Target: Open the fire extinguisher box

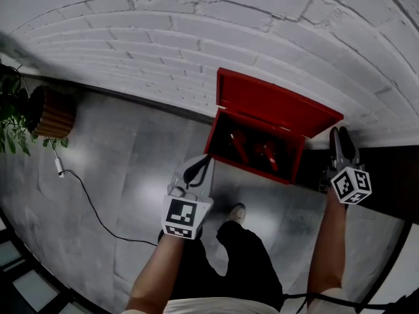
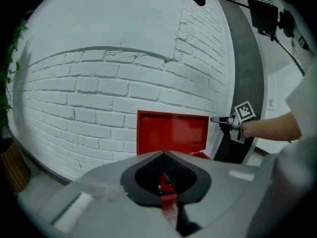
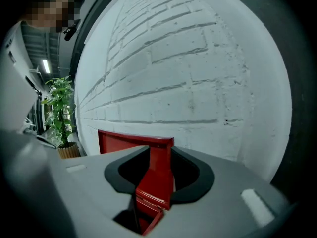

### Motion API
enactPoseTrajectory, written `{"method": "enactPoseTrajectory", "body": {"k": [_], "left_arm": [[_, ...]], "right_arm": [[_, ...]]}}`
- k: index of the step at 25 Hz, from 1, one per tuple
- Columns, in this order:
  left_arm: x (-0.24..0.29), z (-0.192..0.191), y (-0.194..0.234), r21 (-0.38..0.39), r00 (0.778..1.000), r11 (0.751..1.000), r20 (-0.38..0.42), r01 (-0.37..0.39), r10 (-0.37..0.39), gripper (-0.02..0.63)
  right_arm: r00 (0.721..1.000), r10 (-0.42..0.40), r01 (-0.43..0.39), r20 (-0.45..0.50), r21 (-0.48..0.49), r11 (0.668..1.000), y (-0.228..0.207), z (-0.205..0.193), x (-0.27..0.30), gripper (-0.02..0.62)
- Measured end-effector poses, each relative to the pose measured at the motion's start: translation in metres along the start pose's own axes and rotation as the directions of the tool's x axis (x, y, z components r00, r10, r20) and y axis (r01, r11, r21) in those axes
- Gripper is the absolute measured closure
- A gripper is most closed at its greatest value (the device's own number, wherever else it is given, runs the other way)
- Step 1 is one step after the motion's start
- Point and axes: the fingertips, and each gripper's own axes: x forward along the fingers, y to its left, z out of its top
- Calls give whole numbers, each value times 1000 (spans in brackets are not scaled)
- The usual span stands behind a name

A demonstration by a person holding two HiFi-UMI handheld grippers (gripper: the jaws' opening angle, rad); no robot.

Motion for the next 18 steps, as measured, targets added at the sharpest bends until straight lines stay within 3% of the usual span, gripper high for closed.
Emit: {"method": "enactPoseTrajectory", "body": {"k": [10, 18], "left_arm": [[3, 5, -5, 19, 1000, 999, 1, 28, -28, 600], [-13, 34, -9, 57, 998, 997, 4, 56, -56, 600]], "right_arm": [[997, 62, -64, -48, -32, 997, 48, -30, -42, 471], [997, 61, -60, -41, 26, 998, 84, -27, -89, 486]]}}
